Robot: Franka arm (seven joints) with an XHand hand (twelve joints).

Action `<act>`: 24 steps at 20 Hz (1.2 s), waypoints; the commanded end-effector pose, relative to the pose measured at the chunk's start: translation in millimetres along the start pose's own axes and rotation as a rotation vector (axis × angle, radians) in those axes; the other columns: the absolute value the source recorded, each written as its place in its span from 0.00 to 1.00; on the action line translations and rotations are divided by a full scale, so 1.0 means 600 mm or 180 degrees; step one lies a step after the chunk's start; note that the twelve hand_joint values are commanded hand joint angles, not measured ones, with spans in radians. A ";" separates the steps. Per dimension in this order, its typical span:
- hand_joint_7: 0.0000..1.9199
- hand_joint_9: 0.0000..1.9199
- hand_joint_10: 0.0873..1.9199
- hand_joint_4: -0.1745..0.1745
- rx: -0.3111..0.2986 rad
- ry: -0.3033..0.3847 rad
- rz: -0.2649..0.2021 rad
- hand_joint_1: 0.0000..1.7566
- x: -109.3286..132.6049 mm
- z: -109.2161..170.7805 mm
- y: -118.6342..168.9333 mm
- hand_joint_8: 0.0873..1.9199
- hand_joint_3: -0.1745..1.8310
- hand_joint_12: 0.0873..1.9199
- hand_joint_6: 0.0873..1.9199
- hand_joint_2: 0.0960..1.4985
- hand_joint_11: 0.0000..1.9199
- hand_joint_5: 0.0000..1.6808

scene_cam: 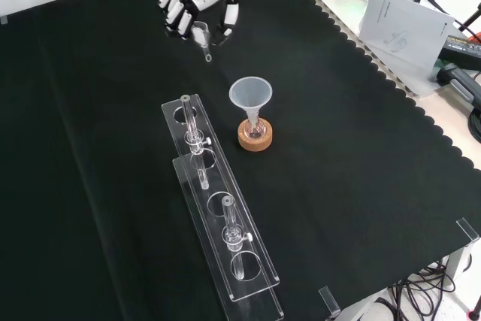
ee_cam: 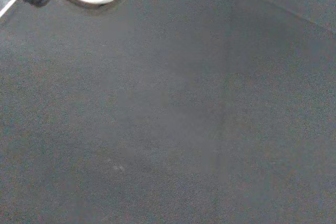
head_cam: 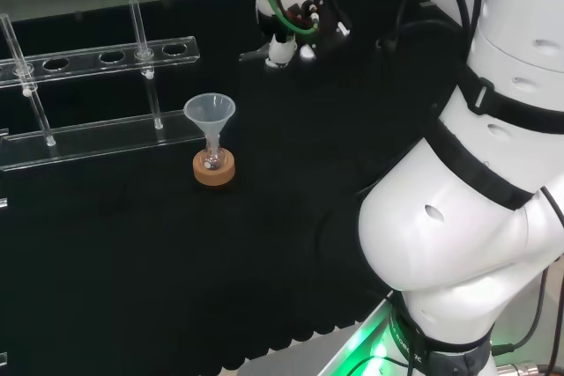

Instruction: Pour all the NaCl from the weighing funnel into the round-bottom flask.

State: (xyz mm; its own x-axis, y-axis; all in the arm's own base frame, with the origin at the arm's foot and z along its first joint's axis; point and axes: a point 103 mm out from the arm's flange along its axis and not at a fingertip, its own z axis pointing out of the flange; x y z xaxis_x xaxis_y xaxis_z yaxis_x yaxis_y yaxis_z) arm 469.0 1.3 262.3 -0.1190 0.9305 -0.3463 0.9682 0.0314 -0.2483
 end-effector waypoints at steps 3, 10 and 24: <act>0.31 0.46 0.21 1.00 0.0070 -0.0223 0.0172 0.61 0.027 -0.025 -0.096 0.33 0.42 0.60 0.46 0.44 0.32 0.68; 0.30 0.47 0.21 1.00 0.0112 -0.0375 0.0155 0.61 0.059 -0.038 -0.128 0.33 0.42 0.59 0.46 0.44 0.32 0.68; 0.30 0.47 0.20 1.00 0.0249 -0.0627 0.0094 0.61 0.101 -0.047 -0.124 0.33 0.42 0.59 0.46 0.44 0.33 0.68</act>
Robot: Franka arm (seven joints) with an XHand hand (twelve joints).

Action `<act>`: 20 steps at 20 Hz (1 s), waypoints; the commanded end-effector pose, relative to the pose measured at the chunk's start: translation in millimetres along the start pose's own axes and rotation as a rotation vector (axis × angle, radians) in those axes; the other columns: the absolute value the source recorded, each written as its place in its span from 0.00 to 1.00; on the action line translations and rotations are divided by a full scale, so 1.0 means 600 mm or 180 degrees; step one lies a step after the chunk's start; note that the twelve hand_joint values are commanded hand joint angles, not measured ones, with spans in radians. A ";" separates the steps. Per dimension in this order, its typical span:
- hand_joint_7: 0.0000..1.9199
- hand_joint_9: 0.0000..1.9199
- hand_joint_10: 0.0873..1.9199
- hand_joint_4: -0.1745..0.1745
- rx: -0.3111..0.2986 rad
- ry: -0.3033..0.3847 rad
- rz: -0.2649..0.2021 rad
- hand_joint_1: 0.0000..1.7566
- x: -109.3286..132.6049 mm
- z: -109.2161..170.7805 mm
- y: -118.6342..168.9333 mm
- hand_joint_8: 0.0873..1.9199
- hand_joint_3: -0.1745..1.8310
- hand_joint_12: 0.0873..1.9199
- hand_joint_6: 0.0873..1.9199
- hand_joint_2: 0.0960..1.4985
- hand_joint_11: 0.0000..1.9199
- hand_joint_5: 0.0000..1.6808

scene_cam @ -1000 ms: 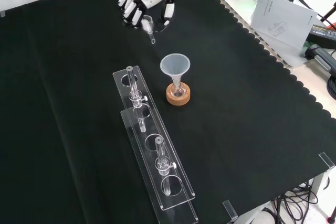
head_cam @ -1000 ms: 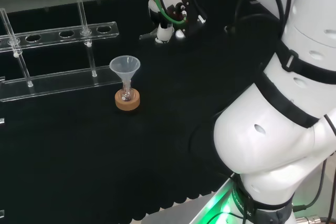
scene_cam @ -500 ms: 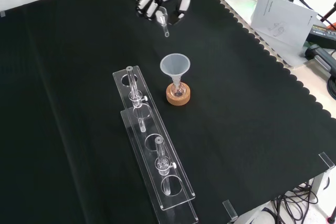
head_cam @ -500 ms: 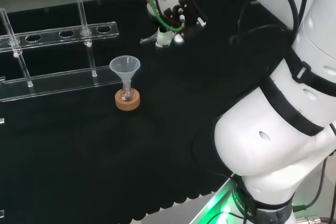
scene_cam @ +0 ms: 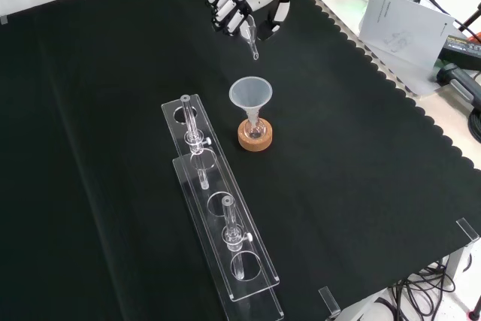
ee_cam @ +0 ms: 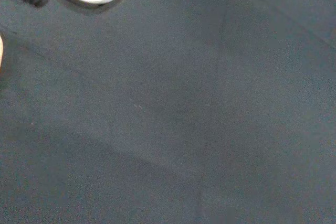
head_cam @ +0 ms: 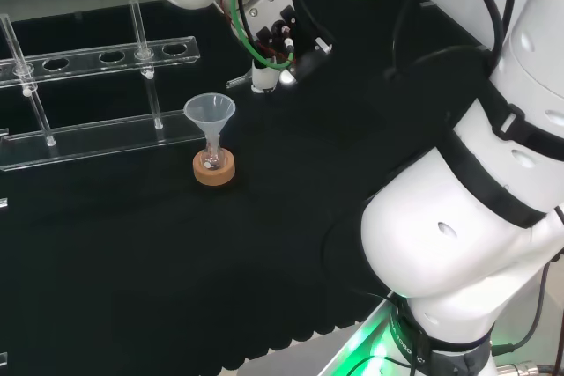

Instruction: Pour all the NaCl from the weighing funnel into the round-bottom flask.

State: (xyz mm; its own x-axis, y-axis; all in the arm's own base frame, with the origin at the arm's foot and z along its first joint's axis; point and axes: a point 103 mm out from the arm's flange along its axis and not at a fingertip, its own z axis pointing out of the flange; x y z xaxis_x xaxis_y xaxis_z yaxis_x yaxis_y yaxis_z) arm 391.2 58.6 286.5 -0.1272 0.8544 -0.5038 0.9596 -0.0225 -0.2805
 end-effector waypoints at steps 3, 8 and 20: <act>0.30 0.47 0.20 1.00 0.0164 -0.0114 -0.0024 0.61 0.014 -0.009 0.017 0.33 0.42 0.59 0.46 0.44 0.33 0.68; 0.30 0.47 0.20 1.00 0.0279 -0.0203 -0.0037 0.61 0.024 -0.013 0.030 0.33 0.42 0.59 0.46 0.44 0.33 0.68; 0.30 0.47 0.20 1.00 0.0411 -0.0510 -0.0037 0.61 0.050 -0.018 0.042 0.33 0.42 0.59 0.46 0.44 0.33 0.68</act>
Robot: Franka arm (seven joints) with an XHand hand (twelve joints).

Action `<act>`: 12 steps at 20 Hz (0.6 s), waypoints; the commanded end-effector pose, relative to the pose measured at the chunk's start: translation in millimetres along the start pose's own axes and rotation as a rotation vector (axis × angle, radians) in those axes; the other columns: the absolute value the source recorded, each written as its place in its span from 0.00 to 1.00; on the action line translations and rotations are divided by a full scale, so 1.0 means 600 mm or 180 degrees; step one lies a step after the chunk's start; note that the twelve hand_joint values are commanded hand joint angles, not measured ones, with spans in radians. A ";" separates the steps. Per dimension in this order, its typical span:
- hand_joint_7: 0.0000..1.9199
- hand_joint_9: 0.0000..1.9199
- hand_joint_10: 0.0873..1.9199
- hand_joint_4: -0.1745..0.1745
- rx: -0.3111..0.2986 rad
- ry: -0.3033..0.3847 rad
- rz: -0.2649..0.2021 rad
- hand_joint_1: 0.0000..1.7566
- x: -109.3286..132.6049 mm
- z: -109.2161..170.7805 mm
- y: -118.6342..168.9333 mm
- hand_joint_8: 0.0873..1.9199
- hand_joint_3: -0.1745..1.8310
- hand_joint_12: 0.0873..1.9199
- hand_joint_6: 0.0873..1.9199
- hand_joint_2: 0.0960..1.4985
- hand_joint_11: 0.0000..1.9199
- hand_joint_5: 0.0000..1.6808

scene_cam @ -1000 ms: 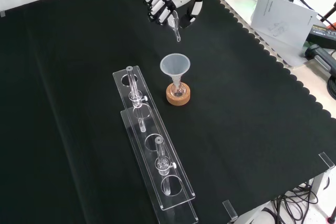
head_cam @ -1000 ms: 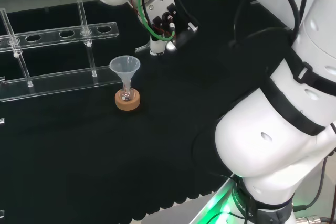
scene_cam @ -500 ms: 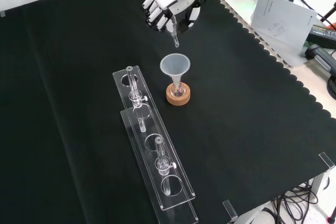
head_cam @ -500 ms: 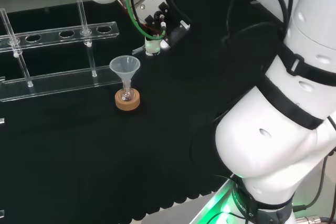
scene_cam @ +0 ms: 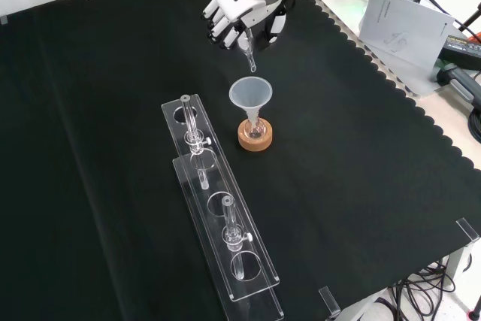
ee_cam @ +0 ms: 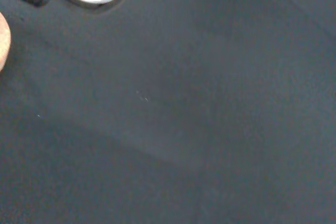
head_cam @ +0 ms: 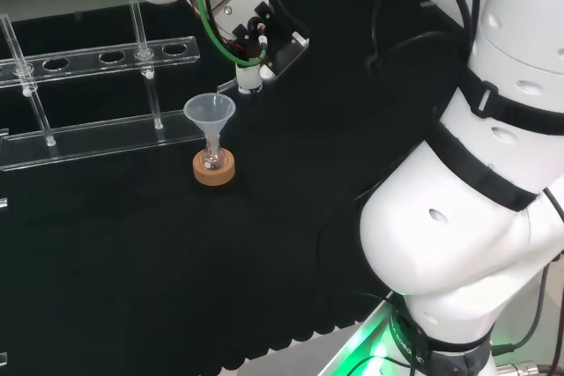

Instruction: Pour all the NaCl from the weighing funnel into the round-bottom flask.

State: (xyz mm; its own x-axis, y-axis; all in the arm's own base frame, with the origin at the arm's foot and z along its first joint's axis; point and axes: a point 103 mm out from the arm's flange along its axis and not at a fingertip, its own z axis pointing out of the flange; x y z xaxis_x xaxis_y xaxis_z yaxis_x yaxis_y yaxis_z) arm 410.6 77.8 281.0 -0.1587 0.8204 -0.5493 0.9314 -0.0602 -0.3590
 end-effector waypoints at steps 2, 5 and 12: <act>0.30 0.47 0.20 1.00 0.0134 -0.0331 0.0010 0.61 0.025 -0.004 0.010 0.33 0.42 0.58 0.46 0.44 0.33 0.68; 0.30 0.47 0.20 1.00 0.0136 -0.0367 -0.0001 0.61 0.030 -0.006 0.010 0.33 0.42 0.58 0.46 0.44 0.33 0.68; 0.30 0.47 0.20 1.00 0.0157 -0.0503 0.0004 0.61 0.038 -0.013 0.009 0.33 0.42 0.58 0.46 0.44 0.33 0.68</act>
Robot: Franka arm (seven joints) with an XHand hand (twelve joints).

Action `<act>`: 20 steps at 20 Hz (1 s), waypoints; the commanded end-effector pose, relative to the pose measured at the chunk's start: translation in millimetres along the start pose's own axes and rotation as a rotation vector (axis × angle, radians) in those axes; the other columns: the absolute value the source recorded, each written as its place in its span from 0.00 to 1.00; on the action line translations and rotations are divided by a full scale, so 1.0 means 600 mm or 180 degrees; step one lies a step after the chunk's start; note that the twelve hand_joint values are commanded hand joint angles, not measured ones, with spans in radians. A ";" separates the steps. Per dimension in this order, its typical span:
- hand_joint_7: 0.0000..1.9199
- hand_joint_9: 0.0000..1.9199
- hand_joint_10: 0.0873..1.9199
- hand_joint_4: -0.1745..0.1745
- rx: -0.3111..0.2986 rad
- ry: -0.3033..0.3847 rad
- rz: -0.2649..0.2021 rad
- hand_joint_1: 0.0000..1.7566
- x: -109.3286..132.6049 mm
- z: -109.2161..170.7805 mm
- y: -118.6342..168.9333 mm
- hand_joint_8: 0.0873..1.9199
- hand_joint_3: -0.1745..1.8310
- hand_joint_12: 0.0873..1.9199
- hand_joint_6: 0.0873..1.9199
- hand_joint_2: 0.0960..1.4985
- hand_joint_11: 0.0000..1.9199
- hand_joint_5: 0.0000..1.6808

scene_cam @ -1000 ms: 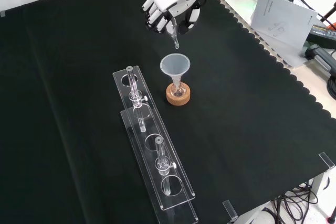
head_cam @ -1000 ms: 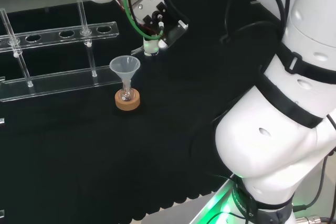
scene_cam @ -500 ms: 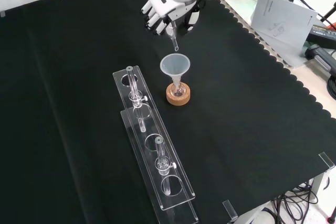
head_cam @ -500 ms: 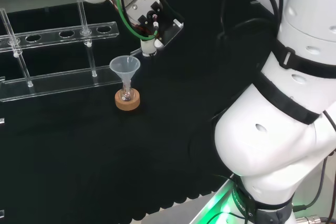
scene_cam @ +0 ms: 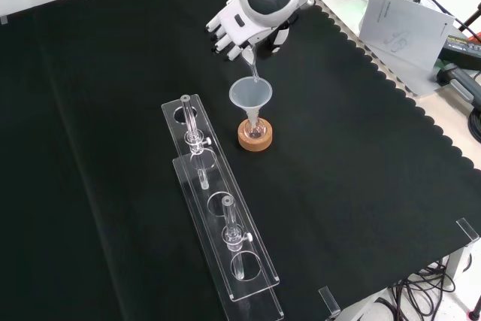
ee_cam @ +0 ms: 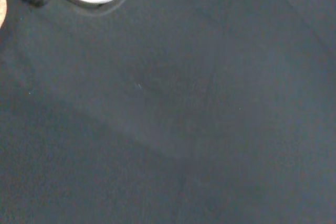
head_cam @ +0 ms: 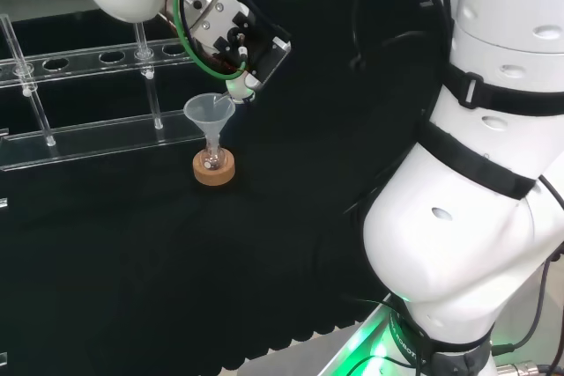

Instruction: Pour all the NaCl from the weighing funnel into the round-bottom flask.

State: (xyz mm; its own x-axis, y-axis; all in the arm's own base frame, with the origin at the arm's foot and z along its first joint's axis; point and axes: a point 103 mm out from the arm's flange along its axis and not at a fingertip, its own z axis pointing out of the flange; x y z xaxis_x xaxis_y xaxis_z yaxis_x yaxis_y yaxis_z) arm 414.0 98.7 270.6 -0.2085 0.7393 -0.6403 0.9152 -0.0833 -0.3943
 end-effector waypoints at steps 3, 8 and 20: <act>0.30 0.47 0.20 1.00 0.0029 -0.0114 0.0030 0.61 0.000 -0.006 -0.001 0.33 0.42 0.58 0.46 0.44 0.33 0.68; 0.30 0.47 0.19 1.00 0.0045 -0.0183 0.0042 0.61 0.000 -0.006 0.000 0.33 0.42 0.58 0.46 0.44 0.33 0.68; 0.30 0.47 0.19 1.00 0.0080 -0.0318 0.0061 0.61 0.001 -0.014 0.006 0.33 0.42 0.58 0.45 0.44 0.33 0.68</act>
State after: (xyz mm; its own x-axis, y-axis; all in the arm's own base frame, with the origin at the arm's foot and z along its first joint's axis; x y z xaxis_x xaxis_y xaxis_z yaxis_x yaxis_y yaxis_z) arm 418.7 103.9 273.1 -0.2241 0.6759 -0.7021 0.9122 -0.1080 -0.3952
